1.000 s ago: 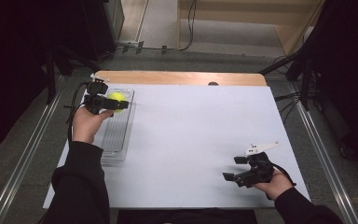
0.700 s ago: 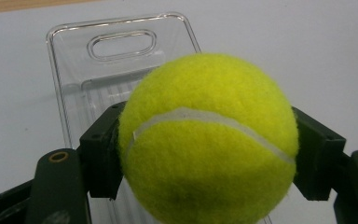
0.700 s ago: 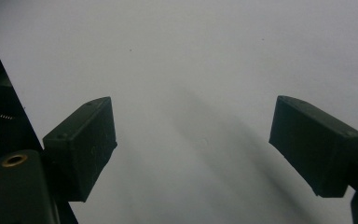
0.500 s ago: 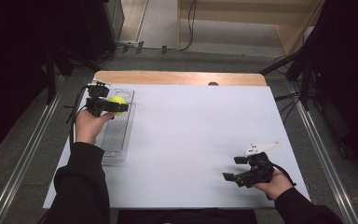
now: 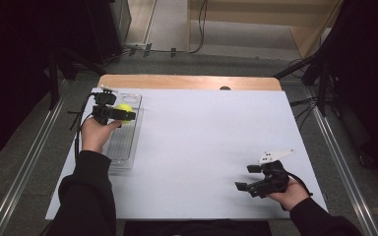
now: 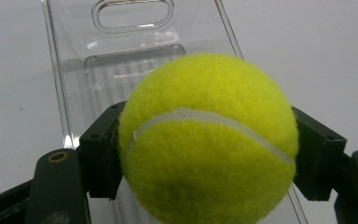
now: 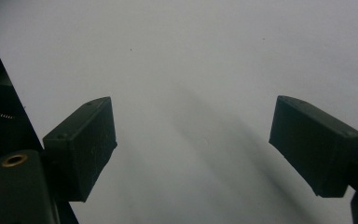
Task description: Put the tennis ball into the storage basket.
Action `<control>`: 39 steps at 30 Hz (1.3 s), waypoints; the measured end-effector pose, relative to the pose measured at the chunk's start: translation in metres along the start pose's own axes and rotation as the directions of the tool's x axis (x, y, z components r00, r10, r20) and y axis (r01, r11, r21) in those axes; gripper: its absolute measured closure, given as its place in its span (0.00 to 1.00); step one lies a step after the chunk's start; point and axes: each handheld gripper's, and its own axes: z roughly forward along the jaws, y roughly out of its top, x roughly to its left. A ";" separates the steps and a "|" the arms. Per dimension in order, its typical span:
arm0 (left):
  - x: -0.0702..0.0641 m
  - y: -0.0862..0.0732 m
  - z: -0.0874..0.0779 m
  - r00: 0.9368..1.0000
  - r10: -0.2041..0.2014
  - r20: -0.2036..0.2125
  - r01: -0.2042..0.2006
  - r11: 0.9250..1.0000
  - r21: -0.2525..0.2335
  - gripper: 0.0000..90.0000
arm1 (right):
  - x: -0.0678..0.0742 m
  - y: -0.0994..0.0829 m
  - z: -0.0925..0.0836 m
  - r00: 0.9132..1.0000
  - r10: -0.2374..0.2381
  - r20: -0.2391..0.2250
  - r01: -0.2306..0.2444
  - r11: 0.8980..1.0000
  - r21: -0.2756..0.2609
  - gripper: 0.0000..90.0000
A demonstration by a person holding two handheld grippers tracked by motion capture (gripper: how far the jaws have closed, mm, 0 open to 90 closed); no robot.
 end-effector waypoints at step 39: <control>-0.025 0.018 -0.037 0.990 0.014 0.143 -0.006 0.998 -0.060 0.23 | 0.000 0.000 0.000 1.000 -0.001 -0.002 0.001 1.000 0.001 0.14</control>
